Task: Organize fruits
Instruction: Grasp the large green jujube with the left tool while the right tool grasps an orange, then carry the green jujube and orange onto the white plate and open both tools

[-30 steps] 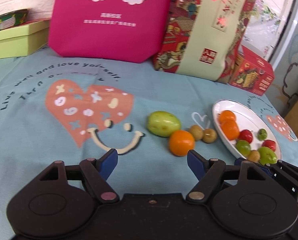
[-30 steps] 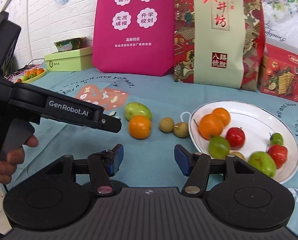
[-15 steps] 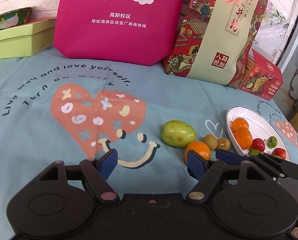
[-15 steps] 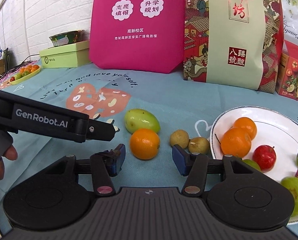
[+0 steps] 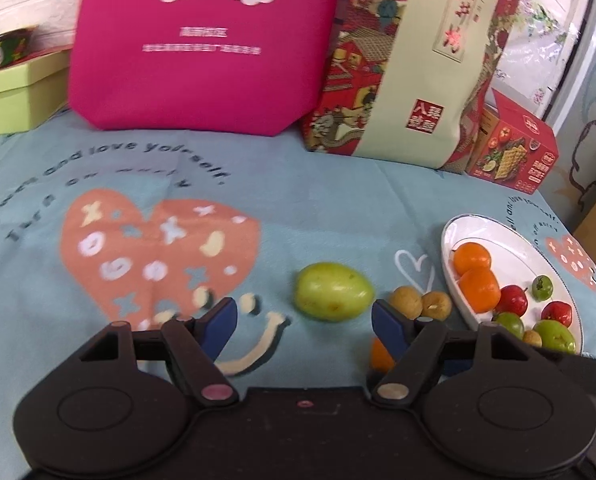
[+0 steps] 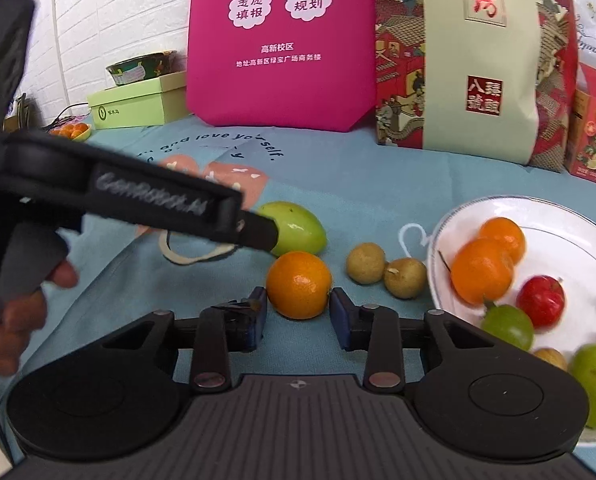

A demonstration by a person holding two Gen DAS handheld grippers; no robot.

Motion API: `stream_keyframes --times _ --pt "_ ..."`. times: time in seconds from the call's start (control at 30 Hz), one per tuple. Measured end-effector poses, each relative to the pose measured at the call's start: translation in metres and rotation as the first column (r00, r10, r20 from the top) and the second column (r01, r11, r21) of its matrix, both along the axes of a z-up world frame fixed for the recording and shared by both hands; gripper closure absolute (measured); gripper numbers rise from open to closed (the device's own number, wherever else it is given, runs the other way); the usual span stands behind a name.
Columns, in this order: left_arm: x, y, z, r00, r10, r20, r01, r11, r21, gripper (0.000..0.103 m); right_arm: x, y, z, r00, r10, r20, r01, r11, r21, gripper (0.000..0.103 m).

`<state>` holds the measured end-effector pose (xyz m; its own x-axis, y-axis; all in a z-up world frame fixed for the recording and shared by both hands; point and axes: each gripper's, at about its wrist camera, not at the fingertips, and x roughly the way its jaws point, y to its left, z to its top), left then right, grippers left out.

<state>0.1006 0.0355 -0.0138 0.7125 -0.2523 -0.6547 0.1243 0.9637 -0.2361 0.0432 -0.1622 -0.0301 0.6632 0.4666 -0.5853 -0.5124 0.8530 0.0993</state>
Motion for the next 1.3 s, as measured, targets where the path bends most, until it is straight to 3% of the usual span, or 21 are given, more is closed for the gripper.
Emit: stream_keyframes --times 0.43,0.83,1.07,1.3 --pt "0.031 -0.025 -0.016 0.998 -0.065 -0.017 0.065 0.997 0.034 0.0 -0.02 -0.031 0.0 0.999 -0.041 -0.016 0.042 0.999 0.014 0.043" --pt "0.02 -0.028 -0.012 0.997 -0.073 -0.017 0.075 0.994 0.085 0.0 -0.026 -0.033 0.0 0.998 -0.057 -0.015 0.058 0.998 0.025 0.043" --pt "0.004 -0.037 0.009 0.994 -0.105 0.023 0.104 0.992 0.067 0.0 -0.032 -0.045 0.01 0.995 -0.102 0.02 0.101 0.994 0.041 0.044" --pt "0.004 -0.074 0.036 0.972 -0.217 0.087 0.214 0.976 0.043 0.0 -0.031 -0.073 0.032 0.972 -0.203 0.117 0.197 0.979 0.057 0.044"
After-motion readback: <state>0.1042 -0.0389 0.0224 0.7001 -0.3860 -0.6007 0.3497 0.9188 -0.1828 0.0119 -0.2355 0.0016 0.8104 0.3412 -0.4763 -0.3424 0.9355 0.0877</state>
